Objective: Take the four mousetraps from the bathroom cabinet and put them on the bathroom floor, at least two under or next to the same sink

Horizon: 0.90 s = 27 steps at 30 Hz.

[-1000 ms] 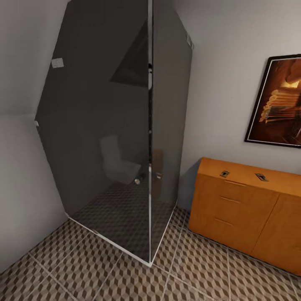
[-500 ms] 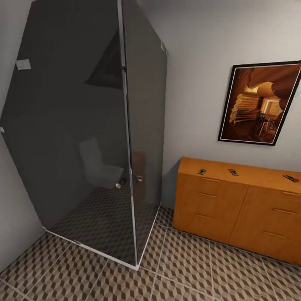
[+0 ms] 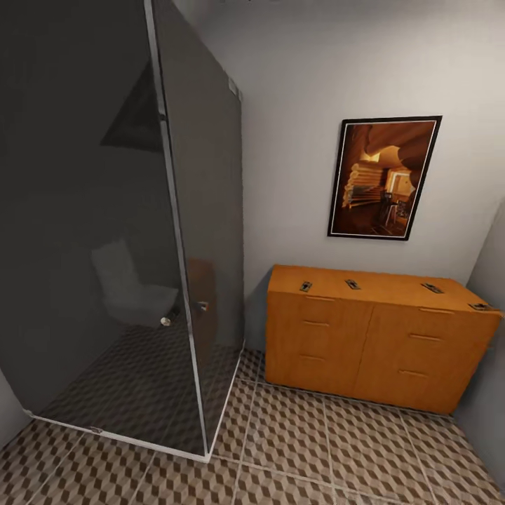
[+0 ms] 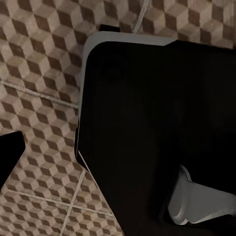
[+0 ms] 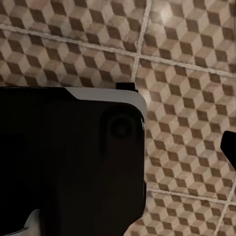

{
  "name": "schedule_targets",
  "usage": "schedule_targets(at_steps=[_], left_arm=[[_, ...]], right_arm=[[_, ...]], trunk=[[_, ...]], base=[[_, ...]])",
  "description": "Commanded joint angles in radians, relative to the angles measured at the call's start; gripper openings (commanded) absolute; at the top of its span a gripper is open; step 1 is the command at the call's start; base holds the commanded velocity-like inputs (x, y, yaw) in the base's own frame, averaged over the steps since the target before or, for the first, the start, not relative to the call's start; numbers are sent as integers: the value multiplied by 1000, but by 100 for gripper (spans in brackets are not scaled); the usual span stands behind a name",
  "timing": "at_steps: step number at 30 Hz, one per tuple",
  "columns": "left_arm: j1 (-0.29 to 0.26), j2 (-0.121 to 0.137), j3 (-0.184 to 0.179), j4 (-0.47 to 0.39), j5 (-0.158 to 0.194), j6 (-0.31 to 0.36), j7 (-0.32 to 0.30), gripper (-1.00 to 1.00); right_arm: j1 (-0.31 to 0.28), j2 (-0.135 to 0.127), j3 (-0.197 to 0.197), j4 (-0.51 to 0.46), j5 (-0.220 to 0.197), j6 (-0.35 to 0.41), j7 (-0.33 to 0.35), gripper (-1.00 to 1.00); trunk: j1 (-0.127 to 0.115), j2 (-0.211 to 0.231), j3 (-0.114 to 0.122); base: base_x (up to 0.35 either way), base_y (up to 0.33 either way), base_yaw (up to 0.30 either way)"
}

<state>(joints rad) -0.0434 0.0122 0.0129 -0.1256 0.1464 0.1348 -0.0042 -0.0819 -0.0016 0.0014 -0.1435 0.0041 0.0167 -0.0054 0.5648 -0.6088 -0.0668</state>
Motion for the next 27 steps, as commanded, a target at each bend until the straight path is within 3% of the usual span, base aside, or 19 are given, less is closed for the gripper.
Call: schedule_targets(at_steps=[1,12,27], left_arm=[[-4,0,1,-3,14,8,0,100],[-24,0,1,-3,100,44,1,100],[-41,-2,0,-3,130,55,-2,100]], right_arm=[[-6,0,0,-1,0,2,-1,100],[-41,0,0,-1,0,5,-2,100],[-64,0,0,-2,1,6,0,100]], trunk=[[-4,6,2],[-46,83,44],[-103,188,102]], base=[[0,0,-296],[0,0,-296],[0,0,-296]])
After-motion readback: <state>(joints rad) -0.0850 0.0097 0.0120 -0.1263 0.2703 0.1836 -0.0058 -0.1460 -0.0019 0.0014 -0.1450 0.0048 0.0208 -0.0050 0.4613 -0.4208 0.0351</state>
